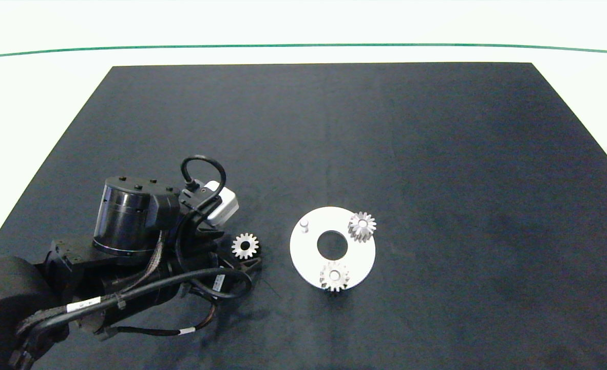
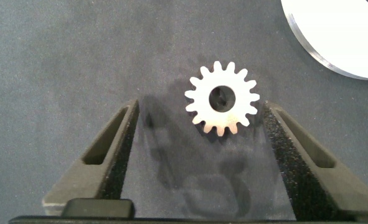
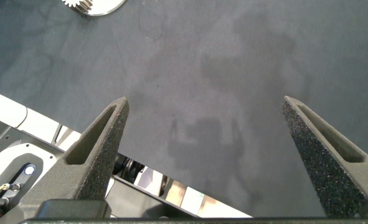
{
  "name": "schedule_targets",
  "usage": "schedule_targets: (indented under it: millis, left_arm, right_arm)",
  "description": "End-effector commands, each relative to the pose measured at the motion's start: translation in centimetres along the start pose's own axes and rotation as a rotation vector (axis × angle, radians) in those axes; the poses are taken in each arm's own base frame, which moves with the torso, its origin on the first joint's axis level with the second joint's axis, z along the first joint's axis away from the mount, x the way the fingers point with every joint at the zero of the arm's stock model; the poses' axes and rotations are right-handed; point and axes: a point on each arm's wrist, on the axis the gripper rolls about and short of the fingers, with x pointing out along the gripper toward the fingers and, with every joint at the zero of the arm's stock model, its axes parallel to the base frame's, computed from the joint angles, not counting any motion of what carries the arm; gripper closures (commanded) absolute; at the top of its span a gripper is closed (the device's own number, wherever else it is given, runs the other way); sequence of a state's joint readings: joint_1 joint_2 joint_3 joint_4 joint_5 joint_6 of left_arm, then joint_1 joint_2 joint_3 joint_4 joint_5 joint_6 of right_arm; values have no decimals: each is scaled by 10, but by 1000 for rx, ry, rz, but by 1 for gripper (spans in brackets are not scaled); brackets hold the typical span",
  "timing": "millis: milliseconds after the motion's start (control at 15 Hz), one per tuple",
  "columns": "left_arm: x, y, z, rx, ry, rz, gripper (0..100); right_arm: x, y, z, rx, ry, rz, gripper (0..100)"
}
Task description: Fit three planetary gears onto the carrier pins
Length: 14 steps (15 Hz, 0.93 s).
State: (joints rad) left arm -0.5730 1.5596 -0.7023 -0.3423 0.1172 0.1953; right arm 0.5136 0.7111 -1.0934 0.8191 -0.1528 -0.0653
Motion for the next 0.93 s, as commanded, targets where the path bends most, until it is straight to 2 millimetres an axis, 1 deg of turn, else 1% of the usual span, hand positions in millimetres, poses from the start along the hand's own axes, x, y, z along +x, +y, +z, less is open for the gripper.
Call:
schedule_targets:
  millis: [67,467,933]
  left_arm:
    - [0,0,1,1,-5,1,29]
    - [1,-1,-1,3,5,-2,41]
    - [2,-2,0,5,-1,-3,54]
  right_arm:
    - [1,0,0,-3,7,-1,0]
    - [2,0,2,-3,7,-1,0]
    - [2,0,1,-3,5,-2,0]
